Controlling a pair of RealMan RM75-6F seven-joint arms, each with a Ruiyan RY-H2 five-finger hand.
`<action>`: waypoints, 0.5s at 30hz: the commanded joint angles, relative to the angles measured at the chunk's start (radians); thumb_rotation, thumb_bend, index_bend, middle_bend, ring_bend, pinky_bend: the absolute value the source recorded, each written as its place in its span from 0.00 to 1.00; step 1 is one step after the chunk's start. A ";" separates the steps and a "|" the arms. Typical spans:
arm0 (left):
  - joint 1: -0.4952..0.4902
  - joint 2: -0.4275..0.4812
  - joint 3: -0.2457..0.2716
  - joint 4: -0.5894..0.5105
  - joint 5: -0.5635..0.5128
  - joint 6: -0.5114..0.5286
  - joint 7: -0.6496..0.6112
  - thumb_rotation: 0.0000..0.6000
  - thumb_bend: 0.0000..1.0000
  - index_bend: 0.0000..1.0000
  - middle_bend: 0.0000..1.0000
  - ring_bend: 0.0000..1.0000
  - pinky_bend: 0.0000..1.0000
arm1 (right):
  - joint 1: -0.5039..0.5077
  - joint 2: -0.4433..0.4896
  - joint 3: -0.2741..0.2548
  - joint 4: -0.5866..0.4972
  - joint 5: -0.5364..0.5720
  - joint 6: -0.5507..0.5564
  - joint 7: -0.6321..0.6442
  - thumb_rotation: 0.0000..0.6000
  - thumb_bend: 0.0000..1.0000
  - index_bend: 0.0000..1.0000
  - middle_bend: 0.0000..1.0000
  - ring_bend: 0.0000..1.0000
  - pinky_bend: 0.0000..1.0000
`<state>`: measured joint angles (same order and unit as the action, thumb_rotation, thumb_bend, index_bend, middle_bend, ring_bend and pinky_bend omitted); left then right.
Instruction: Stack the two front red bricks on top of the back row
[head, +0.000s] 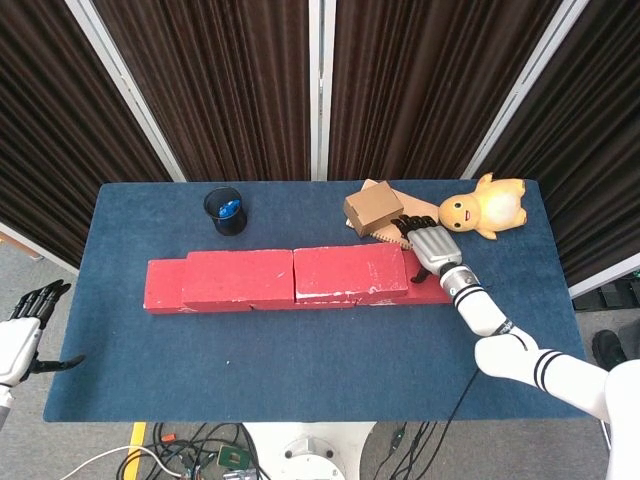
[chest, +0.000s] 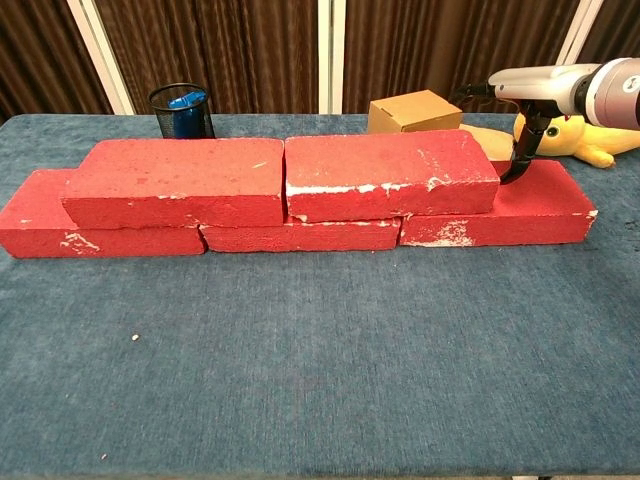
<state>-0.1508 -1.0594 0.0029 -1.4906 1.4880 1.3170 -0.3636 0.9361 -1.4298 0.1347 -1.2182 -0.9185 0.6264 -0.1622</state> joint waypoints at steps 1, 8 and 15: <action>0.000 0.000 0.000 0.000 0.000 0.001 0.000 1.00 0.03 0.01 0.00 0.00 0.00 | -0.001 0.003 0.002 -0.005 0.001 -0.001 -0.002 1.00 0.00 0.00 0.00 0.00 0.00; 0.000 -0.001 0.000 0.000 -0.001 -0.001 0.000 1.00 0.03 0.01 0.00 0.00 0.00 | -0.002 0.007 0.006 -0.015 0.006 -0.008 -0.003 1.00 0.00 0.00 0.00 0.00 0.00; -0.001 -0.001 -0.001 0.000 -0.003 -0.003 0.001 1.00 0.03 0.01 0.00 0.00 0.00 | -0.002 0.006 0.010 -0.019 0.009 -0.016 0.003 1.00 0.00 0.00 0.00 0.00 0.00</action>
<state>-0.1521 -1.0601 0.0021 -1.4904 1.4848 1.3137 -0.3631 0.9342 -1.4233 0.1445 -1.2371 -0.9103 0.6107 -0.1594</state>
